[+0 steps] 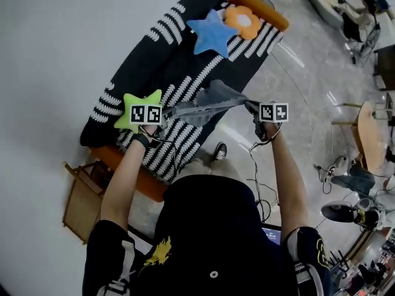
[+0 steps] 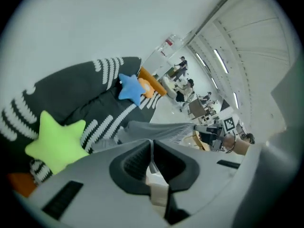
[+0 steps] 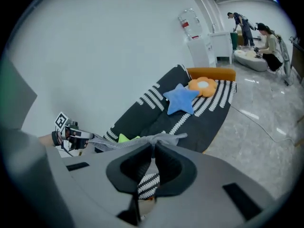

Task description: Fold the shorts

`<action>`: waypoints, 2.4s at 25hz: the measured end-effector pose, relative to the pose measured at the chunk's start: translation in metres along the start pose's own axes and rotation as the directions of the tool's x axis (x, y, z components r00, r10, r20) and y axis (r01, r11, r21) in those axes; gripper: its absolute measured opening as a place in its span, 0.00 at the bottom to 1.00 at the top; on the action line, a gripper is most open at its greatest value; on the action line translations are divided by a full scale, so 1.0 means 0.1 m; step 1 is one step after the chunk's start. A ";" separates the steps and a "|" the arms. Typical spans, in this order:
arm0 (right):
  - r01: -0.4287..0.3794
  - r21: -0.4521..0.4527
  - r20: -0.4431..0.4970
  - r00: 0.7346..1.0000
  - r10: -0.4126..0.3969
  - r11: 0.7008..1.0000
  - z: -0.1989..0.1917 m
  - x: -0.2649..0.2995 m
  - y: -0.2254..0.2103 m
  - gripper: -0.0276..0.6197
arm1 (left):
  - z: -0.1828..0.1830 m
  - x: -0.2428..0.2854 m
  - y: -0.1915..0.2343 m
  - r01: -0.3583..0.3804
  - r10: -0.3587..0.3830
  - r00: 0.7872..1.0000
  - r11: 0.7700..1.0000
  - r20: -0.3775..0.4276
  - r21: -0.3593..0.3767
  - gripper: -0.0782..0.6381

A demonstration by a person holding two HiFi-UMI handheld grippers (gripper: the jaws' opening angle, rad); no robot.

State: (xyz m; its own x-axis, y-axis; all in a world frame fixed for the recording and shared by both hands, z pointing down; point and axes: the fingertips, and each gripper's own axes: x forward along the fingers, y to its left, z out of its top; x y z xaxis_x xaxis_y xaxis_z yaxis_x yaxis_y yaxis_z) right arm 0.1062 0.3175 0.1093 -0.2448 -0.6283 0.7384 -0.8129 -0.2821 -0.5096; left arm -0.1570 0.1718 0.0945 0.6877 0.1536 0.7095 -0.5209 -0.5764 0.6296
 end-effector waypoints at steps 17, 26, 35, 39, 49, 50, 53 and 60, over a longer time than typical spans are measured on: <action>0.080 -0.139 0.264 0.964 -0.041 0.987 2.14 -0.85 0.27 0.11 | 2.49 -0.68 -1.13 -0.168 0.081 0.968 0.912 0.237 0.375 0.15; 0.144 -0.173 0.301 0.950 -0.087 0.974 2.53 -0.24 0.21 0.11 | 3.00 -0.54 -0.69 -0.266 0.124 0.938 0.856 0.324 0.443 0.15; 0.138 -0.136 0.210 0.972 -0.107 0.981 0.88 1.20 -0.52 0.11 | 1.46 0.82 0.85 -0.270 0.198 0.952 0.901 0.232 0.340 0.15; 0.150 -0.089 0.073 0.987 -0.144 0.985 -0.39 1.99 -1.01 0.11 | 0.22 1.56 1.65 -0.283 0.264 0.958 0.933 0.113 0.222 0.15; 0.194 -0.061 -0.228 0.952 -0.202 0.979 -2.93 2.77 -1.84 0.11 | -2.24 2.74 2.53 -0.246 0.259 0.955 0.963 -0.141 0.107 0.16; 0.204 -0.061 -0.230 0.950 -0.213 0.977 -3.01 2.82 -1.93 0.11 | -2.34 2.84 2.56 -0.243 0.256 0.954 0.965 -0.154 0.100 0.16; 0.215 -0.058 -0.236 0.946 -0.223 0.975 -3.21 3.08 -2.15 0.11 | -2.53 3.04 2.77 -0.274 0.284 0.945 0.958 -0.162 0.085 0.16; 0.343 -0.055 -0.332 0.880 -0.341 0.938 -3.59 2.93 -2.20 0.44 | -3.10 2.87 2.71 -0.260 0.253 0.935 0.965 -0.247 0.004 0.59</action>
State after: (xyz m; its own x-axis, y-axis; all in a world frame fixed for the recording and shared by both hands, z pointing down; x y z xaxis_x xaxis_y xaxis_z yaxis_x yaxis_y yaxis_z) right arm 0.0236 0.4560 0.5963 -0.1140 -0.2158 0.9698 -0.8751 -0.4403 -0.2009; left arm -0.2575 0.3086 0.5665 0.3867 0.1955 0.9013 -0.6799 -0.5999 0.4218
